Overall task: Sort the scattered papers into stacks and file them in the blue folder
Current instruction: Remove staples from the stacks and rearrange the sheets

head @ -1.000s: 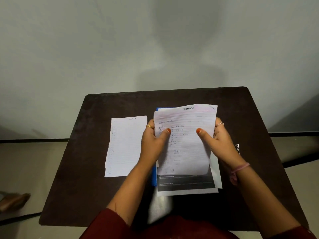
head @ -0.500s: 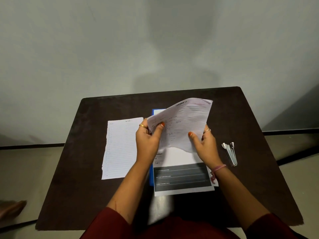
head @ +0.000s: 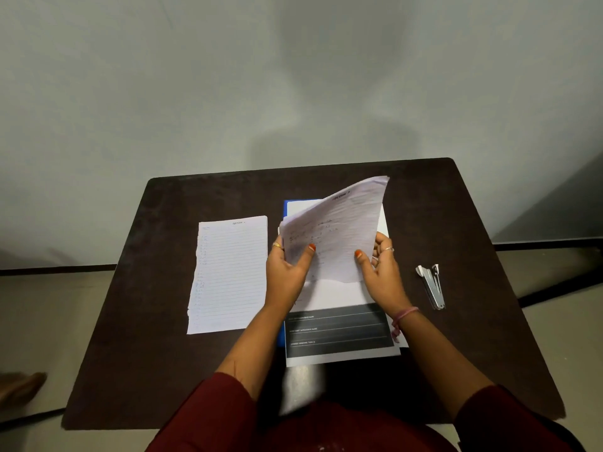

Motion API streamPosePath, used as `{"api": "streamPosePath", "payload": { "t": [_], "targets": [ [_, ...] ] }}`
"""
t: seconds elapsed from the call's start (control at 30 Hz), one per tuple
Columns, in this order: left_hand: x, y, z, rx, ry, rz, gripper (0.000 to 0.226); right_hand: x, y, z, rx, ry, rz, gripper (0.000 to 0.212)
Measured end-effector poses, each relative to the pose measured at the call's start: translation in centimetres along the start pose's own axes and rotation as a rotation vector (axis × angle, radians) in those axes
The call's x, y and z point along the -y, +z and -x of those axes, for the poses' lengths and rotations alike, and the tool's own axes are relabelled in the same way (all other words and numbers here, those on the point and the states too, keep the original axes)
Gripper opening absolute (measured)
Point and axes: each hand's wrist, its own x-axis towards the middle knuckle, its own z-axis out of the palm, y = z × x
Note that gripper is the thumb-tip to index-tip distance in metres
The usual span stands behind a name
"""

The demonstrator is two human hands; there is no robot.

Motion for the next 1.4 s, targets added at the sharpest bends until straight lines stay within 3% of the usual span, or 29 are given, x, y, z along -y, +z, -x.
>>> {"api": "streamPosePath", "payload": {
  "t": [0.23,0.37,0.53,0.6,0.7,0.8,0.9,1.1,1.2,1.4],
  "targets": [
    [0.0,0.5,-0.9,-0.047,-0.025,-0.006,0.039,-0.1,-0.3,-0.5,-0.090,-0.041,-0.002,0.029],
    [-0.7,0.5,-1.5,-0.057,-0.004,0.023,0.035,0.2,-1.6,-1.1,-0.056,-0.009,-0.080,0.026],
    [-0.7,0.0,-1.7,-0.012,-0.137,0.046,0.023,0.4,-4.6,-1.4,0.243,0.242,-0.148,0.031],
    [-0.1,0.0,-1.3,0.046,-0.264,0.055,0.017,-0.5,-5.9,-1.5,0.382,0.344,-0.086,0.034],
    [1.3,0.2,0.4,0.091,-0.387,-0.022,0.010,-2.0,-7.4,-1.3,0.586,0.464,0.018,0.023],
    [3.5,0.6,2.2,0.100,-0.510,-0.036,0.008,-3.1,-7.9,-1.1,0.682,0.522,0.148,0.027],
    [5.4,0.9,3.6,0.085,-0.609,-0.012,0.004,-3.4,-7.3,-1.5,0.584,0.475,0.153,0.034],
    [6.4,1.4,4.8,0.083,-0.669,0.044,0.013,-3.3,-4.8,-3.8,0.381,0.198,0.294,0.057],
    [6.9,1.3,5.0,0.071,-0.667,0.038,0.011,-2.6,-4.0,-5.3,0.409,0.090,0.362,0.046],
    [7.5,1.0,5.0,0.094,-0.662,0.008,0.013,-2.4,-3.4,-6.9,0.522,0.101,0.408,0.028]
  ]
}}
